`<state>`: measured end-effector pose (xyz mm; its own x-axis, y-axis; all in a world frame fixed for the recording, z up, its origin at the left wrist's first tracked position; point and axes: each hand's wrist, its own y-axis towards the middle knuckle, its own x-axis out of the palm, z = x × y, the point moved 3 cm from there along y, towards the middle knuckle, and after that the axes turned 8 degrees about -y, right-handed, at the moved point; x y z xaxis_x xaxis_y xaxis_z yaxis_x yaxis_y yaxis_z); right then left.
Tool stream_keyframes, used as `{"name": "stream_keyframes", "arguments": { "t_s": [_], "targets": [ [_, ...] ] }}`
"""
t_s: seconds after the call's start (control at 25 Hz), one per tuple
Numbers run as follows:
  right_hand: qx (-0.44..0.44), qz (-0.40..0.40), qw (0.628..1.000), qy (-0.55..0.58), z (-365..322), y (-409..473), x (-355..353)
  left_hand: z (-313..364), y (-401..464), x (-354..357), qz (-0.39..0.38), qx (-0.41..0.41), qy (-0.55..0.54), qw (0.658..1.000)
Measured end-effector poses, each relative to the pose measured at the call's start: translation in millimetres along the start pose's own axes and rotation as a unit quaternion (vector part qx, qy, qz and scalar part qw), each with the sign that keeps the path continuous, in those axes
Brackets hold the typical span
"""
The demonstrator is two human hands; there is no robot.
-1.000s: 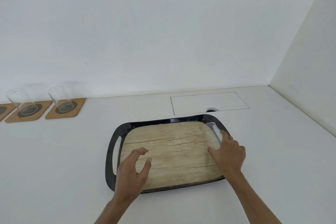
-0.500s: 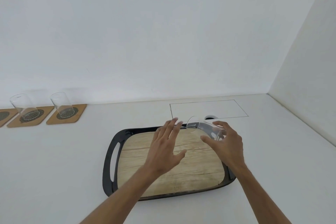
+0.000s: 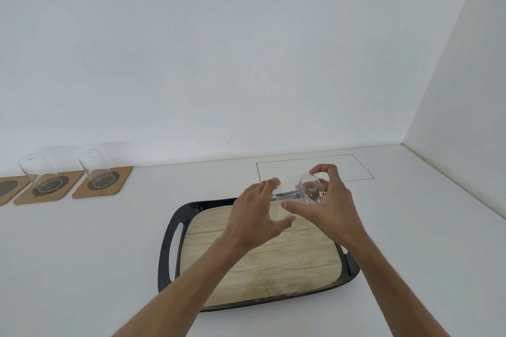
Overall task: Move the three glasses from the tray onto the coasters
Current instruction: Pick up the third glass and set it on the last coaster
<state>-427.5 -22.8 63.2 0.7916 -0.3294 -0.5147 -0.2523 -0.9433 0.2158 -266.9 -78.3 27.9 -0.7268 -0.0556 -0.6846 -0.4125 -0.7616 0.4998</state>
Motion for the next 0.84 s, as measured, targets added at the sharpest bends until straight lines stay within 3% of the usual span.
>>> {"name": "stream_keyframes", "arguments": {
  "t_s": [0.2, 0.32, 0.48, 0.64, 0.84],
  "targets": [
    [-0.037, 0.014, 0.998, 0.041, -20.8, -1.3, 13.7, -2.4, -1.0, -12.2, -0.010, -0.104, -0.154, 0.983],
    [-0.055, 0.025, 0.997, 0.053, -29.7, -1.0, 23.3, -5.2, -3.5, -22.6, -0.005, -0.118, -0.215, 0.970],
    [-0.072, 0.016, 0.995, 0.061, -42.7, -6.3, 43.8, -13.1, -11.0, -47.8, 0.026, -0.101, -0.216, 0.971],
    [-0.077, -0.019, 0.996, 0.028, -58.9, -17.5, 83.5, -37.4, -23.0, -78.0, 0.039, -0.138, -0.235, 0.961],
    [-0.065, -0.006, 0.997, 0.029, -89.8, -24.2, 142.3, -84.8, -46.0, -126.2, -0.006, -0.157, -0.281, 0.947]
  ]
}}
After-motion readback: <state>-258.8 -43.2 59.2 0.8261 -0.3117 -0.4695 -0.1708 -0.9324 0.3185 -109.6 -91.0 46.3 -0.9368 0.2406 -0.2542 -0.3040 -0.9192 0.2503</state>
